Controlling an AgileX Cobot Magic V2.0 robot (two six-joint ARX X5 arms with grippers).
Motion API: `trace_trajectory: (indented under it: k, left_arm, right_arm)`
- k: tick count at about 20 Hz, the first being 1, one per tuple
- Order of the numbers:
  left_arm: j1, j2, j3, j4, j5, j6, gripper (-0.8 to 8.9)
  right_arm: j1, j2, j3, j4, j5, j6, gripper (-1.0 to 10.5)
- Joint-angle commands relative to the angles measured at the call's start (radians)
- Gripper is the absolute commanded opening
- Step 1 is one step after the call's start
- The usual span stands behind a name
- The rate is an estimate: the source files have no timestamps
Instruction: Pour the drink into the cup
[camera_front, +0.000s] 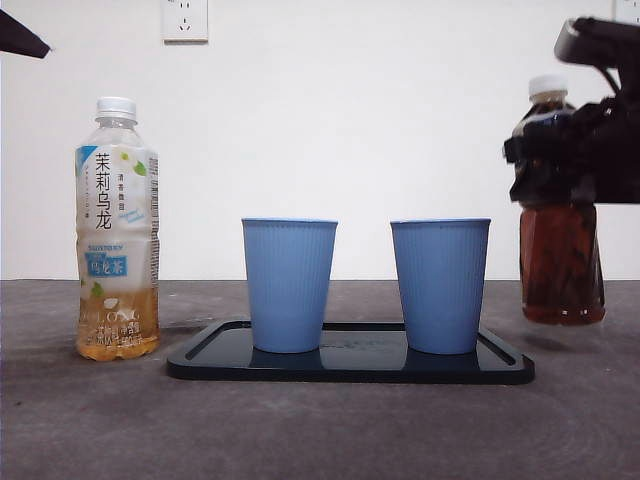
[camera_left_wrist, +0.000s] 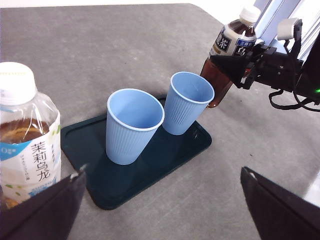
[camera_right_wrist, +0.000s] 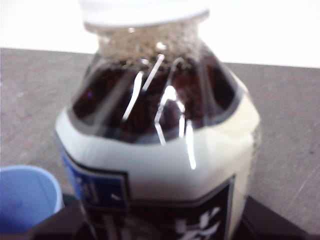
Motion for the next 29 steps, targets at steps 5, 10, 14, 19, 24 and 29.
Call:
trace_trajectory:
  k: [5, 10, 14, 19, 24, 29]
  left_arm:
    - [-0.003, 0.012, 0.018, 0.007, -0.003, 0.015, 4.96]
    - [-0.003, 0.012, 0.018, 0.006, -0.003, 0.015, 4.96]
    - [-0.003, 0.012, 0.018, 0.006, -0.003, 0.015, 4.96]
    - [-0.003, 0.012, 0.018, 0.006, -0.003, 0.015, 4.96]
    - [-0.003, 0.012, 0.018, 0.006, -0.003, 0.015, 4.96]
    - [-0.003, 0.012, 0.018, 0.006, -0.003, 0.016, 4.96]
  right_arm:
    - [0.003, 0.038, 0.015, 0.073, -0.007, 0.013, 1.7]
    - [0.003, 0.052, 0.015, 0.073, -0.008, 0.013, 1.7]
    - [0.003, 0.058, 0.015, 0.069, -0.01, 0.013, 1.7]
    - [0.003, 0.058, 0.015, 0.058, -0.014, 0.01, 1.7]
    - [0.003, 0.053, 0.015, 0.056, -0.014, 0.008, 3.3]
    - [0.003, -0.022, 0.016, -0.037, -0.013, -0.02, 4.3]
